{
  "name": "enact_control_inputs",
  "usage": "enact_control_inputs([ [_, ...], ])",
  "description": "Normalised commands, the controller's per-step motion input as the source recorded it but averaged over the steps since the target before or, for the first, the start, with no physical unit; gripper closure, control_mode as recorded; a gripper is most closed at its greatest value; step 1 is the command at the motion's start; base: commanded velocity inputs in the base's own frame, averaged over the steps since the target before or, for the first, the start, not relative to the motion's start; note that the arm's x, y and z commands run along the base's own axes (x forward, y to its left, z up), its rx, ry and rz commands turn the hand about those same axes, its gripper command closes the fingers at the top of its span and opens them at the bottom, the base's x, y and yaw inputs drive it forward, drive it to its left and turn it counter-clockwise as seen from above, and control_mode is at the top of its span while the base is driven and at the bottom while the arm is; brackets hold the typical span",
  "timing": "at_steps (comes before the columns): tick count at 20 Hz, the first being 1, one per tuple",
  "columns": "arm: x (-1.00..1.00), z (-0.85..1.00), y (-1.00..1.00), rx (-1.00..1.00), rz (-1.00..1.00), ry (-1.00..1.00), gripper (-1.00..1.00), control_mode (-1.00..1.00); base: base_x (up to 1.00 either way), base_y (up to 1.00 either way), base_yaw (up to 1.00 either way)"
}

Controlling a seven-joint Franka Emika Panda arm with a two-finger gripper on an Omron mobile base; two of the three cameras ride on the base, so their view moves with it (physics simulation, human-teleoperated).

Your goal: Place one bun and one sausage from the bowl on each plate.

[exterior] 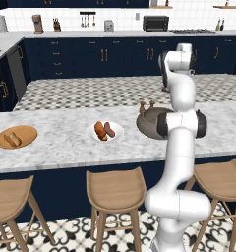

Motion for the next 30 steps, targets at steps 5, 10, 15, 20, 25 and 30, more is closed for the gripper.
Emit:
enact_control_inputs([
  [5,-1.00,0.21,0.63,-0.20,0.11,-0.26,1.00,-1.00,0.00,0.00,0.00],
  [10,-1.00,-0.04,0.30,-0.01,0.08,-0.34,1.00,-1.00,0.00,0.00,0.00],
  [15,-0.97,-0.01,0.00,0.02,-0.04,-0.11,1.00,-1.00,0.00,0.00,0.00],
  [20,-0.47,0.00,0.03,0.12,-0.36,-0.01,1.00,-1.00,0.00,0.00,0.00],
  [25,-0.39,0.01,0.08,0.00,-0.05,-0.01,1.00,-1.00,0.00,0.00,0.00],
  [30,-0.19,0.00,0.00,0.00,0.00,0.00,1.00,1.00,-0.12,0.04,0.00],
])
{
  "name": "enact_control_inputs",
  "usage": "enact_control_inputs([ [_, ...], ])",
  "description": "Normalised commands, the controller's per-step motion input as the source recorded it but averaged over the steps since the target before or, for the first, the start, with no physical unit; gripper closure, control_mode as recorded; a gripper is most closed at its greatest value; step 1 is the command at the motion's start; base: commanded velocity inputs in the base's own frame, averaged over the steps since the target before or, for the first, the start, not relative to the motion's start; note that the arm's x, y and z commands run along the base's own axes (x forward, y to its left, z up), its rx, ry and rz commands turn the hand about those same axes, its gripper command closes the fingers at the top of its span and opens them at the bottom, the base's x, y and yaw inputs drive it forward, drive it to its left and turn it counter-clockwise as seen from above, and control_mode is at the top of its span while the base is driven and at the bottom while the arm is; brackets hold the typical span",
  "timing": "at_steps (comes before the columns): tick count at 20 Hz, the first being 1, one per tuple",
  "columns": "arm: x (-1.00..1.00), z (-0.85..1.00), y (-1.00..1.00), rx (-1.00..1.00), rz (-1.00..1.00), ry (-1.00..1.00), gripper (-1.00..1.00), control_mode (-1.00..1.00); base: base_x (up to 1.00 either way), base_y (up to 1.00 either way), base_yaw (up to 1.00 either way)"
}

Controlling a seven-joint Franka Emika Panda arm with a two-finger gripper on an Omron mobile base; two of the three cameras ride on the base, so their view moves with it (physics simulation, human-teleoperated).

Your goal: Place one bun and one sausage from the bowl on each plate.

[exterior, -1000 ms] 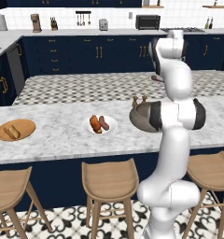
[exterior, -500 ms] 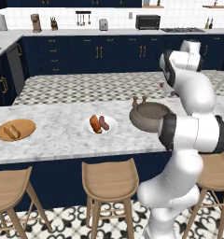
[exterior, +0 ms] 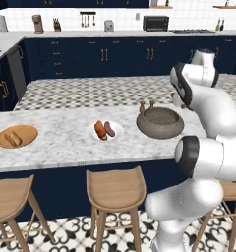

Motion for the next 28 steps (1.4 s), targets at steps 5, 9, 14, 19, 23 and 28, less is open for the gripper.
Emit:
enact_control_inputs([
  [5,0.00,0.00,0.00,0.00,0.00,0.00,1.00,1.00,-0.87,0.72,0.00],
  [9,0.00,0.00,0.00,0.00,0.00,0.00,1.00,1.00,-0.21,1.00,-0.04],
  [14,0.00,0.00,0.00,0.00,0.00,0.00,1.00,1.00,0.14,1.00,-0.05],
  [19,0.00,0.00,0.00,0.00,0.00,0.00,1.00,1.00,0.23,0.94,-0.06],
  [23,0.00,0.00,0.00,0.00,0.00,0.00,1.00,1.00,0.84,0.36,-0.06],
  [28,0.33,0.00,0.00,0.00,0.00,0.09,1.00,-1.00,0.52,0.02,0.00],
])
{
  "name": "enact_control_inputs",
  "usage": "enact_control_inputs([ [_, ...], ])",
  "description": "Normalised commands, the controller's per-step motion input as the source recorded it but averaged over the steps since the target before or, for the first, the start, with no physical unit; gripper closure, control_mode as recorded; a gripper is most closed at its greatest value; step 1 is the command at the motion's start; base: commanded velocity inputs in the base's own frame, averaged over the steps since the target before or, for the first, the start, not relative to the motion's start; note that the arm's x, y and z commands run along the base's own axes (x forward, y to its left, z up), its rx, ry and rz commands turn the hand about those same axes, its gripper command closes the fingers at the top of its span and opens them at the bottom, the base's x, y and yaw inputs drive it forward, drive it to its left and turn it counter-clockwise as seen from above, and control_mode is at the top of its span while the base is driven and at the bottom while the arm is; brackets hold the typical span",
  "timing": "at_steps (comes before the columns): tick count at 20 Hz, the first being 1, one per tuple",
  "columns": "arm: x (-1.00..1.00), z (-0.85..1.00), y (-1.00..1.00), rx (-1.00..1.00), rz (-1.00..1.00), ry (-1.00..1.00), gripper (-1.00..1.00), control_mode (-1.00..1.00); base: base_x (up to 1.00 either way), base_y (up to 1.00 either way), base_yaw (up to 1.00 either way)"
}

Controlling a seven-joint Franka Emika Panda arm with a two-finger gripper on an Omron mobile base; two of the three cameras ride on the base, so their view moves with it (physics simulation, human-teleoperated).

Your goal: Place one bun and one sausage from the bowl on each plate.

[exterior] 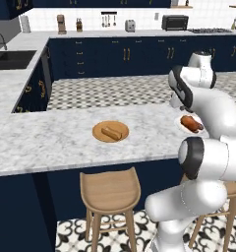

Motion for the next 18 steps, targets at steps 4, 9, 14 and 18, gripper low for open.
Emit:
enact_control_inputs([
  [4,1.00,-0.21,0.41,-0.03,0.04,0.35,1.00,-1.00,0.00,0.00,0.00],
  [9,1.00,-0.31,0.61,-0.01,0.13,0.11,1.00,-1.00,0.00,0.00,0.00],
  [14,1.00,-0.29,0.51,0.00,0.13,0.12,1.00,-1.00,0.00,0.00,0.00],
  [18,1.00,-0.62,0.43,0.06,0.03,0.00,1.00,-1.00,0.00,0.00,0.00],
])
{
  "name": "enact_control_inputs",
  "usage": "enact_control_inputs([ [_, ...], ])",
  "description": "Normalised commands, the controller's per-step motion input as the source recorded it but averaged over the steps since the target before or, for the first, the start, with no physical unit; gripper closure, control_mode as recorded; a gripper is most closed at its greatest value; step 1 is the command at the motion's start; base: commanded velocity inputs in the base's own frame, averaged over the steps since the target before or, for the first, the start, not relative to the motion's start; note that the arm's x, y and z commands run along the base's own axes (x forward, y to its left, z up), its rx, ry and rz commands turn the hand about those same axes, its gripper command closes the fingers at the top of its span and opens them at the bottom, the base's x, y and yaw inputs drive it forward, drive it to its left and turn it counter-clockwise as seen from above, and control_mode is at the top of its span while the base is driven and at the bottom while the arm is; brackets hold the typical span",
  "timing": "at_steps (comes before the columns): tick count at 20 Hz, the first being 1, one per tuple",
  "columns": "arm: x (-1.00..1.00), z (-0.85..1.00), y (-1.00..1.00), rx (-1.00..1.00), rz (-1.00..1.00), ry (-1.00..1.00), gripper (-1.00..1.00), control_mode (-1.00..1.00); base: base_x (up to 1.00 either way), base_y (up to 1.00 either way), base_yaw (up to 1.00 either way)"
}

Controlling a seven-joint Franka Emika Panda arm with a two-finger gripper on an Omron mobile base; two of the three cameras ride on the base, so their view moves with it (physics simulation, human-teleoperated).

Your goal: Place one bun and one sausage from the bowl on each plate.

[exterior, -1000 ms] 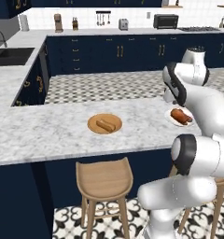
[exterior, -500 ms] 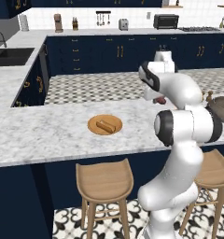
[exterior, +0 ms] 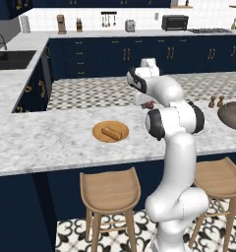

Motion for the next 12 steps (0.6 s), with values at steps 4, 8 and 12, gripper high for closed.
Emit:
enact_control_inputs([
  [4,1.00,-0.32,0.32,0.07,0.00,-0.06,1.00,-1.00,0.00,0.00,0.00],
  [8,0.60,0.00,0.39,0.08,0.00,-0.05,1.00,-1.00,0.00,0.00,0.00],
  [12,0.14,-0.39,0.88,0.04,0.06,0.02,1.00,-1.00,0.00,0.00,0.00],
])
